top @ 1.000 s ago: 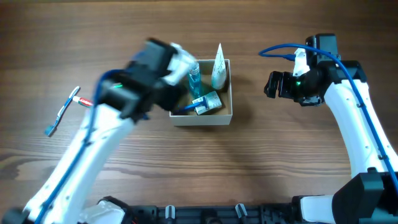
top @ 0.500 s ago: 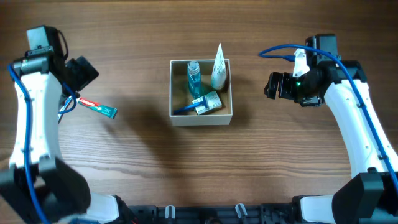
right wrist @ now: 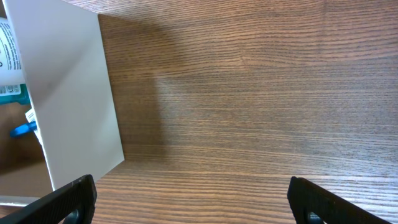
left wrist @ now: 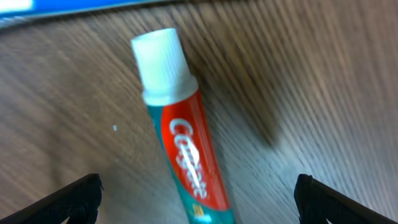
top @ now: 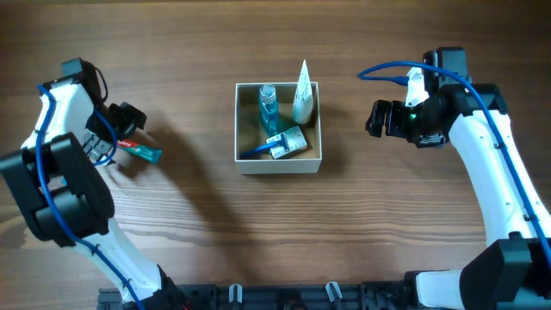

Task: Pack container
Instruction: 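Lower the left gripper and grasp the red Colgate toothpaste tube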

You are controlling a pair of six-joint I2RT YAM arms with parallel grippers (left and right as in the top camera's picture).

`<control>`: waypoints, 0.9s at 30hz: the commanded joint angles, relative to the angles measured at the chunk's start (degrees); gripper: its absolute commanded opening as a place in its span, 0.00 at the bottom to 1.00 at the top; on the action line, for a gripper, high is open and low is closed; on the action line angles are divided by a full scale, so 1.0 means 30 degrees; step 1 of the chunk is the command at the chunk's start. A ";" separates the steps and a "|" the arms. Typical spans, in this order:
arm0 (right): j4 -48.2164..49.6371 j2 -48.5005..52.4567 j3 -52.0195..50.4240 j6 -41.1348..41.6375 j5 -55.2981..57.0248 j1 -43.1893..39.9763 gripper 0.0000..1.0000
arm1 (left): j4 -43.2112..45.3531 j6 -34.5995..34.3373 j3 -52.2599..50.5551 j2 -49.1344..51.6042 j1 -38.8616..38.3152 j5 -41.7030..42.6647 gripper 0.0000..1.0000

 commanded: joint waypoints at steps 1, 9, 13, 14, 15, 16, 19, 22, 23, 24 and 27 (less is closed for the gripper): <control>-0.0080 0.0131 0.0051 -0.0168 -0.0102 -0.0015 1.00 | 0.0299 -0.0393 -0.0095 0.0546 0.0051 0.0437 0.99; -0.0393 0.0131 0.0051 -0.0022 -0.0168 -0.0015 1.00 | 0.1071 -0.0386 -0.0270 0.0845 0.0000 0.0073 0.84; -0.0430 0.0131 0.0051 -0.0036 -0.0168 -0.0015 1.00 | 0.1071 -0.0386 -0.0270 0.1107 -0.0029 0.0073 0.86; -0.0423 0.0131 0.0051 -0.0022 -0.0168 -0.0015 1.00 | 0.1071 -0.0379 -0.0270 0.1188 -0.0029 0.0058 0.86; -0.0430 0.0131 0.0051 -0.0029 -0.0168 -0.0015 1.00 | 0.1078 -0.0379 -0.0270 0.1326 -0.0022 0.0058 0.88; -0.0437 0.0131 0.0051 -0.0029 -0.0168 -0.0015 1.00 | 0.1078 -0.0386 -0.0270 0.1413 -0.0022 0.0080 0.89; -0.0488 0.0131 0.0051 -0.0029 -0.0168 -0.0015 1.00 | 0.1086 -0.0386 -0.0270 0.1610 -0.0022 0.0073 0.89; -0.0517 0.0131 0.0051 -0.0036 -0.0168 -0.0015 1.00 | 0.1144 -0.0379 -0.0270 0.1610 -0.0022 0.0080 0.86; -0.0517 0.0131 0.0051 -0.0029 -0.0168 -0.0015 1.00 | 0.1129 -0.0379 -0.0270 0.1610 -0.0022 0.0080 0.84; -0.0525 0.0131 0.0051 -0.0022 -0.0168 -0.0015 1.00 | 0.1049 -0.0379 -0.0270 0.1610 -0.0022 0.0080 0.79; -0.0576 0.0131 0.0051 -0.0022 -0.0168 -0.0015 1.00 | 0.0852 -0.0379 -0.0270 0.1610 -0.0022 0.0087 0.48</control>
